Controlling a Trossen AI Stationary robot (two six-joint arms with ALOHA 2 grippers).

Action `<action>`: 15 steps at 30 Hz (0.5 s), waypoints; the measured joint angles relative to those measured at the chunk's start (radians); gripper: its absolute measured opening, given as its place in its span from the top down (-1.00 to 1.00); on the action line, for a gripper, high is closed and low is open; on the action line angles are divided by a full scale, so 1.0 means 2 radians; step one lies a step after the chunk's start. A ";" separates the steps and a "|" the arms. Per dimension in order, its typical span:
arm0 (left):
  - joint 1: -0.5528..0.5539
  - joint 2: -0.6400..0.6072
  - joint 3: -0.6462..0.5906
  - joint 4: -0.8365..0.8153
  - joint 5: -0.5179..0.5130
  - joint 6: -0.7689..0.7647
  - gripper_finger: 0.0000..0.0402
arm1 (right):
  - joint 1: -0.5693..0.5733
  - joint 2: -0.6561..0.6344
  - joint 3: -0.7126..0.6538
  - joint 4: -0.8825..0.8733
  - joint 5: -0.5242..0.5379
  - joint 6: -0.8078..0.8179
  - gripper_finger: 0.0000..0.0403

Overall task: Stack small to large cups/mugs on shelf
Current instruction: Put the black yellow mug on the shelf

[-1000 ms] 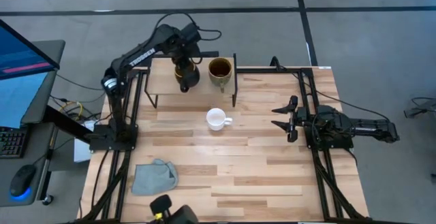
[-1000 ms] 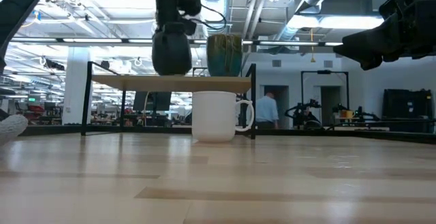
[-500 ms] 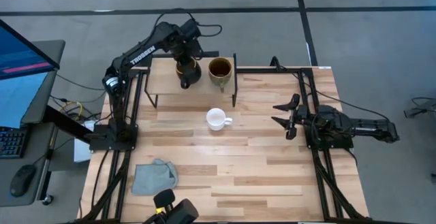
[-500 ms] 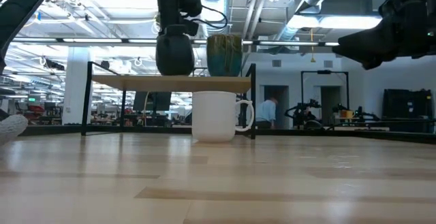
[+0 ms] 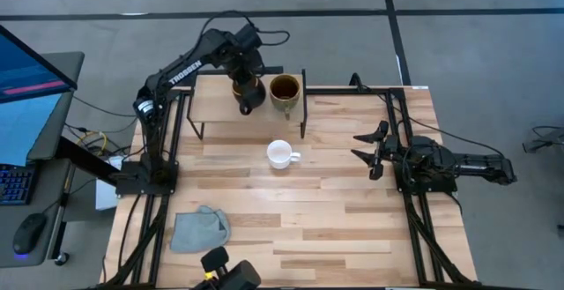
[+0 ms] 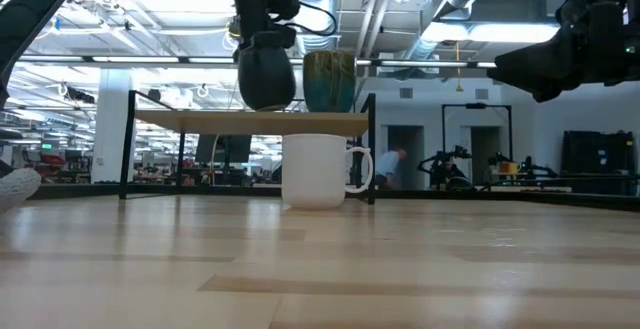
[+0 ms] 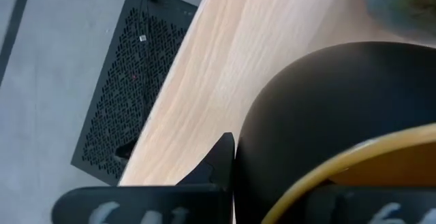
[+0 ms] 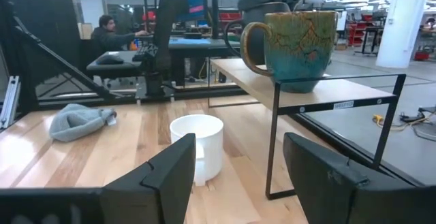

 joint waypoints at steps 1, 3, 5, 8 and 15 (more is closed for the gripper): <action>-0.001 0.000 0.000 -0.001 -0.001 -0.003 0.94 | 0.000 0.000 0.000 0.000 0.000 0.000 -0.21; -0.002 0.000 0.000 -0.001 -0.010 -0.009 0.94 | 0.000 0.000 0.000 0.000 0.000 0.000 -0.21; -0.003 0.000 0.000 -0.001 -0.012 -0.009 0.94 | 0.000 0.000 0.000 0.000 0.000 0.000 -0.21; -0.007 0.000 0.000 -0.002 -0.016 -0.009 0.94 | 0.000 0.000 0.000 0.000 0.000 0.000 -0.21; -0.009 0.000 -0.005 -0.011 -0.024 -0.024 0.94 | 0.000 0.000 0.000 0.000 0.000 0.000 -0.21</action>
